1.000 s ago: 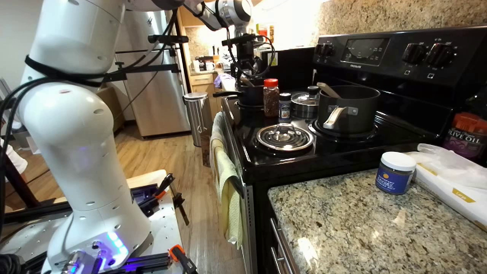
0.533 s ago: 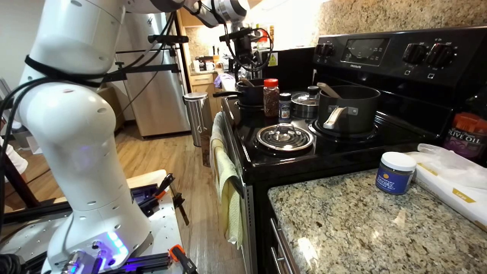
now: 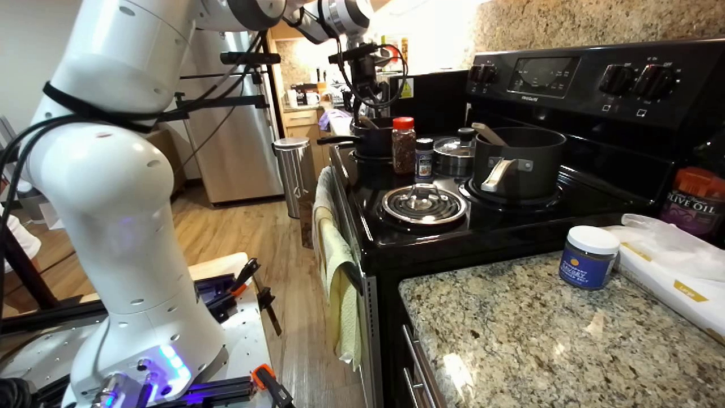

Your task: Remove the cooking stick from the pot on the left and put it inside the pot on the right

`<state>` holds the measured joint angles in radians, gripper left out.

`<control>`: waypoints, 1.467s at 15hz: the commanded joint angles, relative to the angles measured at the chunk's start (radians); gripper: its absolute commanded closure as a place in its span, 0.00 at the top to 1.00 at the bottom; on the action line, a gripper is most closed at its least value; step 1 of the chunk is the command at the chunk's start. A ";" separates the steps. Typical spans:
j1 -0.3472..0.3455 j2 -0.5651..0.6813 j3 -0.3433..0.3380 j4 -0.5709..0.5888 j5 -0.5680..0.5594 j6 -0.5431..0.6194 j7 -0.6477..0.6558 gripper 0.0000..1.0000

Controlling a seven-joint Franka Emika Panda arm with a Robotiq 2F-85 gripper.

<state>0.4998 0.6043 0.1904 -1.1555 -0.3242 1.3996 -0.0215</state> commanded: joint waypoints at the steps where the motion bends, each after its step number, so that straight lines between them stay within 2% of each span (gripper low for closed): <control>1: 0.015 0.035 -0.007 0.059 -0.013 -0.046 0.016 0.41; 6: 0.017 0.043 -0.010 0.060 -0.010 -0.043 0.015 0.09; 8: 0.017 0.043 -0.011 0.059 -0.010 -0.043 0.015 0.13; 15: 0.021 -0.024 -0.018 0.040 -0.030 -0.050 0.020 0.13; 22: 0.021 -0.157 -0.036 0.010 -0.053 -0.158 0.025 0.13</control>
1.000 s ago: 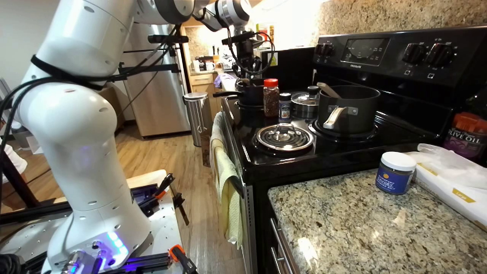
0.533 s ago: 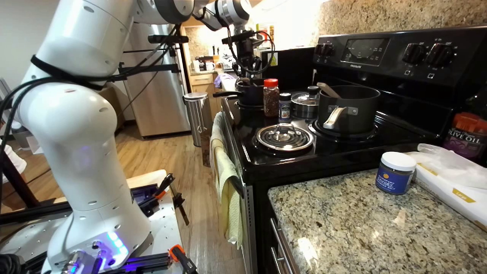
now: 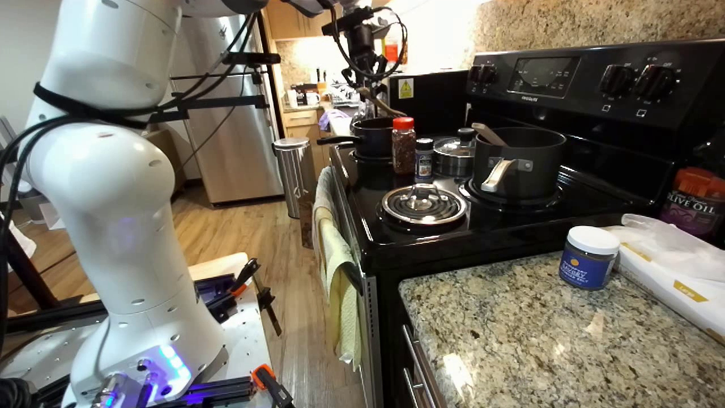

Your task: Remove the cooking stick from the pot on the left and put it inside the pot on the right

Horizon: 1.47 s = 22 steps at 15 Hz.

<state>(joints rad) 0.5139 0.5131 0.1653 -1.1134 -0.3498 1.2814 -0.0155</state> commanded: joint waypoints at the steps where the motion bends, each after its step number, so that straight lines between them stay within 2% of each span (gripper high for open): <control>1: 0.004 -0.085 -0.013 -0.039 -0.031 -0.038 0.021 0.13; 5: -0.021 -0.180 -0.048 -0.095 -0.026 0.007 0.079 0.13; 8: -0.065 -0.251 -0.089 -0.152 0.010 0.029 0.127 0.13; 17: -0.190 -0.391 -0.218 -0.368 0.053 0.063 0.158 0.13; 18: -0.256 -0.398 -0.165 -0.385 0.041 0.060 0.160 0.13; 22: -0.327 -0.417 -0.156 -0.465 0.055 0.102 0.151 0.13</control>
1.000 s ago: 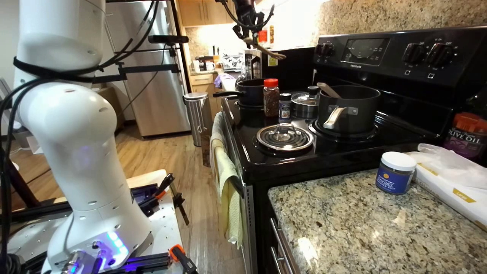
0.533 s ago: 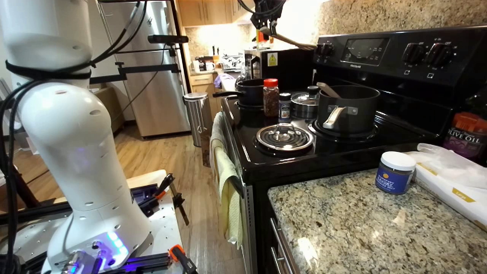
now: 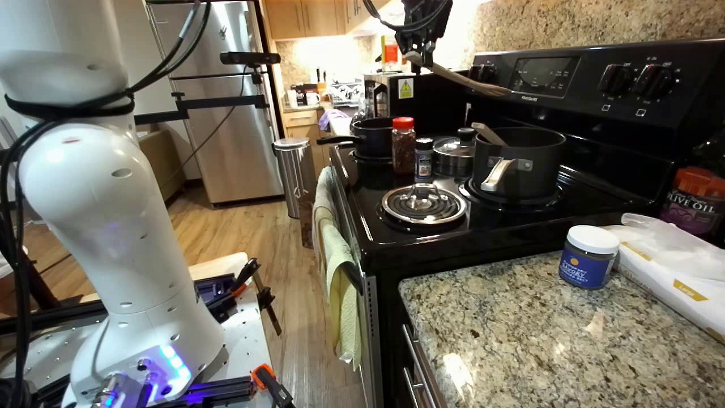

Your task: Remove the cooking stick from the pot on the left and put it inside the pot on the right

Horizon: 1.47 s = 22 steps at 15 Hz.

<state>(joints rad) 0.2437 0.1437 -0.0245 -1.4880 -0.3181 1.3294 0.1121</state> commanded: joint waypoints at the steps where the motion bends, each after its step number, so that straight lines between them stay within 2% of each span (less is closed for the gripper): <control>1: -0.069 -0.050 0.038 -0.108 0.027 0.072 0.022 0.13; 3: -0.075 -0.057 0.059 -0.147 0.034 0.131 0.008 0.13; 4: -0.081 -0.012 0.054 -0.076 0.007 0.075 0.002 0.13; 5: -0.083 -0.010 0.059 -0.085 0.007 0.083 0.002 0.29; 9: -0.085 -0.008 0.063 -0.082 0.007 0.083 0.002 0.29; 10: -0.086 -0.008 0.063 -0.082 0.007 0.083 0.002 0.13; 18: -0.136 0.089 0.033 0.035 0.019 0.006 0.021 0.13; 22: -0.156 0.177 0.029 0.126 0.035 -0.075 -0.018 0.13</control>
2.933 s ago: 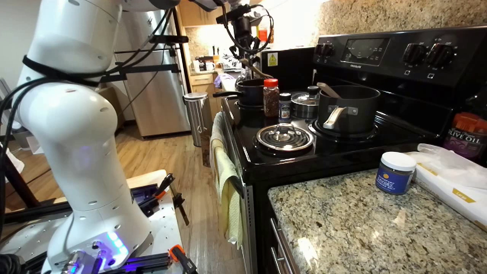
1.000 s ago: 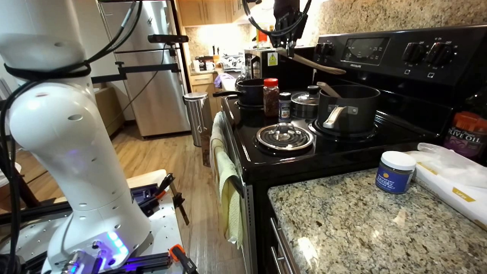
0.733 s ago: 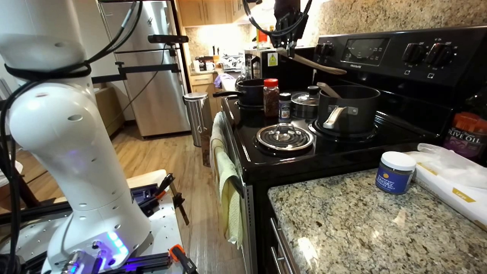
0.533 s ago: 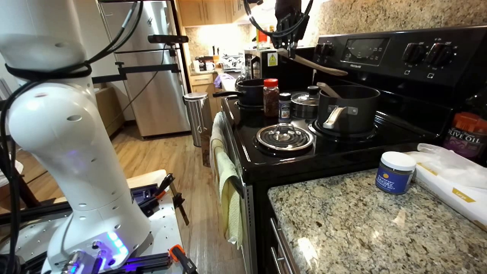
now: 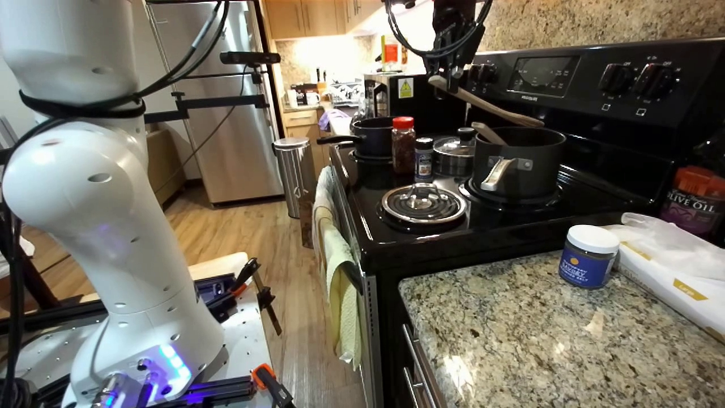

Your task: Remove the cooking stick from the pot on the left and put it inside the pot on the right

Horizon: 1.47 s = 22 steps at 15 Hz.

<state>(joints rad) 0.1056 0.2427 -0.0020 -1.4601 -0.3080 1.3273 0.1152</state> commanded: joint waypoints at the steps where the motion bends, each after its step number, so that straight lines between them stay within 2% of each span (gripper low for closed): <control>1: -0.020 0.102 0.007 0.121 0.029 -0.086 -0.028 0.13; 10: 0.005 0.291 0.006 0.336 0.014 -0.190 -0.027 0.13; 19: 0.017 0.387 0.003 0.446 0.013 -0.250 -0.027 0.13; 20: 0.020 0.391 0.002 0.453 0.010 -0.251 -0.026 0.54; 22: 0.020 0.395 0.003 0.463 0.016 -0.242 -0.024 0.61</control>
<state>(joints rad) 0.1207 0.6113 0.0051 -1.0601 -0.3045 1.1233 0.1092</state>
